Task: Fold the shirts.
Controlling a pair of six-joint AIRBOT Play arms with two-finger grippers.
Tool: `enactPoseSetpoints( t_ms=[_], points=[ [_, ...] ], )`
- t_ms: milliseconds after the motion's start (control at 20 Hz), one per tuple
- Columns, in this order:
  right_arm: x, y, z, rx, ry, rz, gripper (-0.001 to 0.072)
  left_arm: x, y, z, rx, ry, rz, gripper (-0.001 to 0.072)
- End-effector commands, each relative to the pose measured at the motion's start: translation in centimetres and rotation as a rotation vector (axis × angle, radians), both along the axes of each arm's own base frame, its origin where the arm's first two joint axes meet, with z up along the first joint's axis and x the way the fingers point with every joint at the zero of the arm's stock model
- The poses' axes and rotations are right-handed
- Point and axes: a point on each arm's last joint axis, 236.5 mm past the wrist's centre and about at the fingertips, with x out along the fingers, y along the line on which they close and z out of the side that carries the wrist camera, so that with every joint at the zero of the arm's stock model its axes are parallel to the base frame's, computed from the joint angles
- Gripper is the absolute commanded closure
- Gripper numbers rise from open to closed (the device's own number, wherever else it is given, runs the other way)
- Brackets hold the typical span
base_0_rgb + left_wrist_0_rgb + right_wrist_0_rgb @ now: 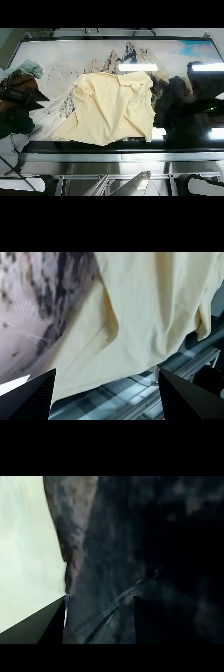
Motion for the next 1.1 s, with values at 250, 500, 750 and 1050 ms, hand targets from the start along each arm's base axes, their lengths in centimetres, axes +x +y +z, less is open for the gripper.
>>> enactPoseSetpoints(
  t_ms=[250, 500, 750, 1050],
  points=[
    [-2.1, 10.6, -3.4, 0.222, 0.068, 0.094, 0.0332, -7.0, 0.7, -4.5, -0.057, 0.166, 0.054, 0.0],
    [0.0, 11.6, -1.9, 0.266, 0.005, 0.087, 0.069, -9.6, 0.6, -8.0, 0.022, 0.252, 0.046, 0.0],
    [0.4, 11.6, -1.4, 0.275, -0.007, 0.088, 0.0691, -10.6, -2.8, -10.2, 0.02, 0.302, -0.051, 0.0001],
    [-0.3, 12.1, -0.7, 0.303, 0.0, 0.118, 0.069, -10.4, -6.8, -10.9, -0.025, 0.366, -0.253, 0.0586]
  ],
)
